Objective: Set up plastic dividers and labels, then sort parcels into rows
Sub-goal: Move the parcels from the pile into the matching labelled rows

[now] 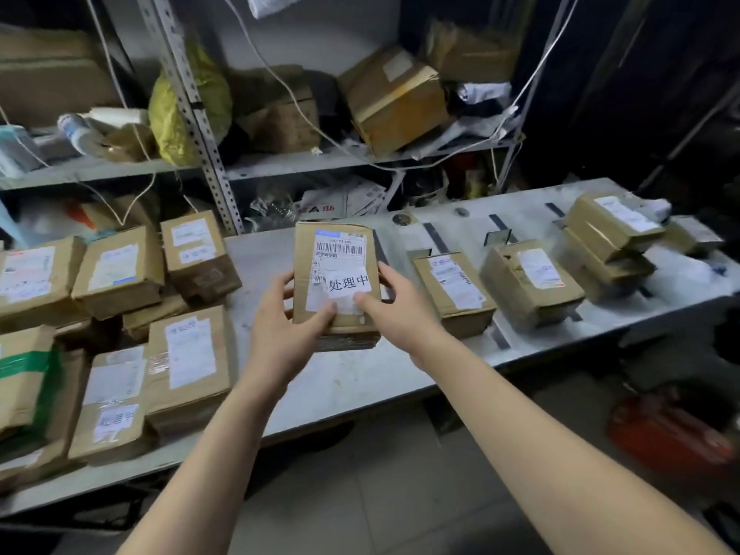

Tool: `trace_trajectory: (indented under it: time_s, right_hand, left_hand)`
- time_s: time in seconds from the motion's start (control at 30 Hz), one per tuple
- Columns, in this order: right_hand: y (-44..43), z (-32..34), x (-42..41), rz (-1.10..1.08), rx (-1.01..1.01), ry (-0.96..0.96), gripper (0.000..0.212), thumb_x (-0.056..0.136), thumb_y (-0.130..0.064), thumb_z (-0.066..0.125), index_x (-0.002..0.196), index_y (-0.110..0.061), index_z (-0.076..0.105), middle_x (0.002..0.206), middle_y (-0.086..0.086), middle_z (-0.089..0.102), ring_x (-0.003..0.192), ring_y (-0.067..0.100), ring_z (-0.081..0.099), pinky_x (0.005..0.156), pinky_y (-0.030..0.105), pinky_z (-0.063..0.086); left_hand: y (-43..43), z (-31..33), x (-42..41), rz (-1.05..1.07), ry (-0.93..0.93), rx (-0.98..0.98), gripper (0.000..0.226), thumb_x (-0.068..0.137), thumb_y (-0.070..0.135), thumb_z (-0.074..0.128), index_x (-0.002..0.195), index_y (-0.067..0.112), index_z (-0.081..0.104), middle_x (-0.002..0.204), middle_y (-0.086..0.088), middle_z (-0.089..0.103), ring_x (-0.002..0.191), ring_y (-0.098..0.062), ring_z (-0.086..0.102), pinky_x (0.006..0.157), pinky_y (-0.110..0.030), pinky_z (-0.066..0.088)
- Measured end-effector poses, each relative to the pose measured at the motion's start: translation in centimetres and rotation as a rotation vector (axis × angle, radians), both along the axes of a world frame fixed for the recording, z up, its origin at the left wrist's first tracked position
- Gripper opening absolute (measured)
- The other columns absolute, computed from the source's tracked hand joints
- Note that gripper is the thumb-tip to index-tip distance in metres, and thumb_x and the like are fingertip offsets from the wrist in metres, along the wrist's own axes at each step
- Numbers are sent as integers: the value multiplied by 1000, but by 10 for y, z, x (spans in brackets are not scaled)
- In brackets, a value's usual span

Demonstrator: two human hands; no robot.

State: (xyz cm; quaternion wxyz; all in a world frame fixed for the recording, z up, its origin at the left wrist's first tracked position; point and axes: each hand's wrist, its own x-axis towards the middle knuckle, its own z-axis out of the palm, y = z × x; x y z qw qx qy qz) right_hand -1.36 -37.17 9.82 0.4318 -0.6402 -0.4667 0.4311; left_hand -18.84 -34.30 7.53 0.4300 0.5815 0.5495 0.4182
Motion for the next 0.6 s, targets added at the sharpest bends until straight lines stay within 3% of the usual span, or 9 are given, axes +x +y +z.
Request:
trace_trajectory:
  time_s: [0.13,0.23,0.37,0.47,0.6]
  right_hand:
    - [-7,-2,59,-23,-19,-13,49,96,-32,62,142,-43,50,114,-30,62,107,-2,59,87,28,54]
    - [-6,-4,93,-53,-41,-7,47,94,-38,62,138,-48,51,121,-26,65,113,3,61,96,39,55]
    - [8,-3,135,-82,-47,-15,36,98,-35,60,131,-46,54,119,-22,67,109,5,63,90,34,56]
    - [22,0,165,-119,-42,-45,34,98,-33,60,123,-55,53,115,-25,67,104,-1,64,92,31,55]
    - [47,0,201,-163,-84,-81,38,96,-35,62,131,-45,56,113,-24,69,101,5,68,93,35,56]
  left_hand:
    - [-4,2,59,-6,21,5,51,77,43,82,117,53,53,120,15,62,108,-17,66,82,-49,62]
    - [0,3,96,-6,56,29,54,78,40,84,123,44,55,118,15,63,106,-17,67,82,-49,62]
    - [22,1,139,-37,68,49,58,73,48,83,123,38,56,117,9,66,101,-15,67,79,-46,62]
    - [44,0,170,-63,36,58,54,74,47,83,119,40,54,115,7,66,99,-15,68,73,-40,62]
    - [72,-11,209,-101,10,14,60,70,57,80,121,42,51,119,6,63,100,-16,68,76,-46,63]
